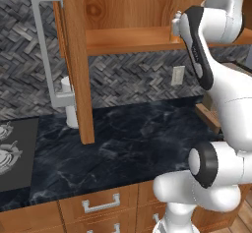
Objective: Pick up the soap dispenser and bar soap from the sink, and place them back in the cabinet, and close the cabinet doors.
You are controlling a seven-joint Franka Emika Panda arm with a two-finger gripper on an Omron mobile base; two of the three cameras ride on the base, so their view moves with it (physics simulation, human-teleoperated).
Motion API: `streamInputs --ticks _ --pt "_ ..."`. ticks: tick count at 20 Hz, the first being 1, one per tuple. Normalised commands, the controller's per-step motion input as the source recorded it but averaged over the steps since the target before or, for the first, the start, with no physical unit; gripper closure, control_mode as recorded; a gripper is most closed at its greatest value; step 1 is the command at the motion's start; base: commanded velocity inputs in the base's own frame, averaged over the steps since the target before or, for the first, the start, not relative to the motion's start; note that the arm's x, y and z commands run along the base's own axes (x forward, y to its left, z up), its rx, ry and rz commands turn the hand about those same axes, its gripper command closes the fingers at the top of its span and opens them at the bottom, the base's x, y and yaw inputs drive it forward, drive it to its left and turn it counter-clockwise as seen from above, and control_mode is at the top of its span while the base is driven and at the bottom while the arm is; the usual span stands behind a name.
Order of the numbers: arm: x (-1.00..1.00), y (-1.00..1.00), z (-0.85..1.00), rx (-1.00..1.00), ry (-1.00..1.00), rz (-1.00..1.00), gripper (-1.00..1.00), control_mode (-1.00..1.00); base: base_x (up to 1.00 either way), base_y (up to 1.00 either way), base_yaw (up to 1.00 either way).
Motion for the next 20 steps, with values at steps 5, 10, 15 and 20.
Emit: streamInputs --ticks 5,10,15,20 --pt "-1.00 0.00 0.00 0.00 0.02 0.00 -1.00 -1.00 0.00 0.00 0.00" --pt "-0.98 0.00 0.00 0.00 0.16 0.00 -1.00 -1.00 0.00 0.00 0.00" --pt "-0.90 0.01 0.00 0.00 0.24 0.00 -1.00 -1.00 0.00 0.00 0.00" --pt "-0.88 0.03 -0.05 0.00 0.26 0.00 -1.00 -1.00 0.00 0.00 0.00"
